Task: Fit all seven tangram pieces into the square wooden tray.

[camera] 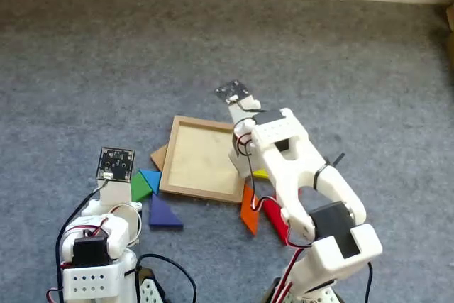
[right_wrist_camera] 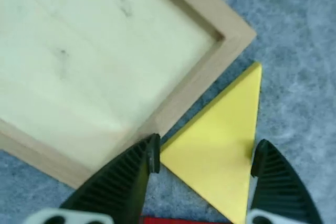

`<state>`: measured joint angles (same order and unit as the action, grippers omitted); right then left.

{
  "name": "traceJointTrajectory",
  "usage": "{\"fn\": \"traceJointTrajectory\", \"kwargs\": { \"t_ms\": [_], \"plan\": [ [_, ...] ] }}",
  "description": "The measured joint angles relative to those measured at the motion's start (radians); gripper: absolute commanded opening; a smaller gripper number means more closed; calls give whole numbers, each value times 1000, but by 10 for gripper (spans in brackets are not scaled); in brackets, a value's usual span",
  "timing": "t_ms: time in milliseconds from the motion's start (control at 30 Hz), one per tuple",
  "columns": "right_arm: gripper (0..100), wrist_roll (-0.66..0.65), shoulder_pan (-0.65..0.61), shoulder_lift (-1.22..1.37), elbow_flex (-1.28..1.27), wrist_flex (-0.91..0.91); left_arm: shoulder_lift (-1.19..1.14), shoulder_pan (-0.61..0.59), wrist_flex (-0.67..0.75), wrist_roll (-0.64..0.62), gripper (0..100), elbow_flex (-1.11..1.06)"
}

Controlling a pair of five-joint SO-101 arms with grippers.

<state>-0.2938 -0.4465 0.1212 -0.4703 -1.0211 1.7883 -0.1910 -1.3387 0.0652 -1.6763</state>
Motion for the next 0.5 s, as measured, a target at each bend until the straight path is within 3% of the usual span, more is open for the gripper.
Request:
{"fn": "traceJointTrajectory", "kwargs": {
  "t_ms": [500],
  "plan": [
    [282,-48,58,9,-9,-46,0,0,0,0,5,0]
  ]
}}
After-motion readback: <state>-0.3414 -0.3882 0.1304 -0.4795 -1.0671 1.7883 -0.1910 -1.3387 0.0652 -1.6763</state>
